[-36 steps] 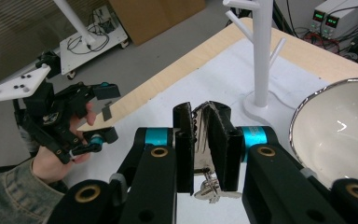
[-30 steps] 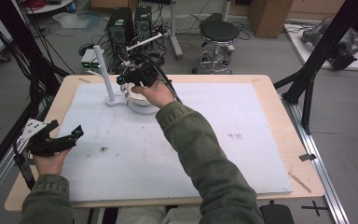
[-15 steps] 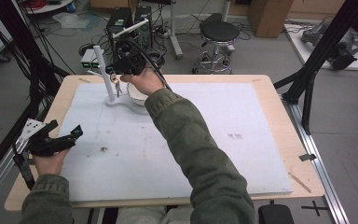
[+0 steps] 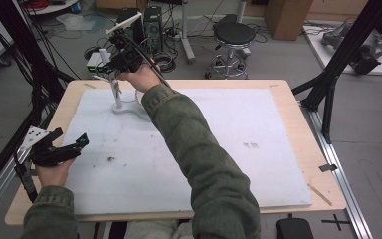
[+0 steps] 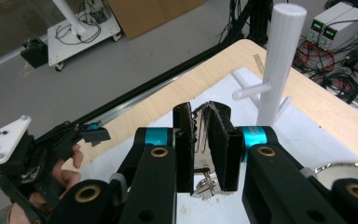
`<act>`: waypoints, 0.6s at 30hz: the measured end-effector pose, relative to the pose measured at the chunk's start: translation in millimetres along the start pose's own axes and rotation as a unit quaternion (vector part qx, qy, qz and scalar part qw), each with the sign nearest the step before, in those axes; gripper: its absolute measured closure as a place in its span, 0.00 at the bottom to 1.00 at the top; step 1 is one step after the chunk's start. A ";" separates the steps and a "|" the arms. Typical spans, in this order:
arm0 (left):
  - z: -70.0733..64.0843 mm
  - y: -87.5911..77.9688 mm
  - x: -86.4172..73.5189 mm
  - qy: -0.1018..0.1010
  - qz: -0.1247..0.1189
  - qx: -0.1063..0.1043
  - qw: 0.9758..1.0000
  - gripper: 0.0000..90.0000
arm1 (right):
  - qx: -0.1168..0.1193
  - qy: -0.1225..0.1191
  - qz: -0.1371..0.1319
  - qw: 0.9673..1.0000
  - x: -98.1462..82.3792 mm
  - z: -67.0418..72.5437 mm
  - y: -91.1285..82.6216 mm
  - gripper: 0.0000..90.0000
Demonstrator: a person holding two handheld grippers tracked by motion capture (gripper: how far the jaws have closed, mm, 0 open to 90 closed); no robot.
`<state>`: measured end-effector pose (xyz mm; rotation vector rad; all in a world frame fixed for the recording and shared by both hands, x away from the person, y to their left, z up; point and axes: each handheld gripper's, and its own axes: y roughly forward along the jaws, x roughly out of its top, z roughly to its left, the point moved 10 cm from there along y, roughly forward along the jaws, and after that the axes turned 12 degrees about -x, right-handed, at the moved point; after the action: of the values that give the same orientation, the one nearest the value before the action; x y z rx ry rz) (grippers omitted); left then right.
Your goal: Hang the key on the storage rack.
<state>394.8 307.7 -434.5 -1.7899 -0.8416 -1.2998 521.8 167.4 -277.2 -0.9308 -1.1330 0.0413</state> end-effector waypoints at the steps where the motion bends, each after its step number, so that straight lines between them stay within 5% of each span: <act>1: 0.4 0.0 -0.3 0.001 0.001 0.000 1.000 0.02 | 0.000 -0.001 0.001 1.000 2.3 0.4 1.3 0.90; 18: 1.0 0.6 -0.7 0.000 0.002 0.000 1.000 0.02 | -0.009 -0.003 0.004 1.000 30.3 -2.2 22.7 0.90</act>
<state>395.6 308.2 -435.4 -1.7900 -0.8378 -1.2971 546.9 194.7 -269.3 -0.9527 -1.1370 0.0405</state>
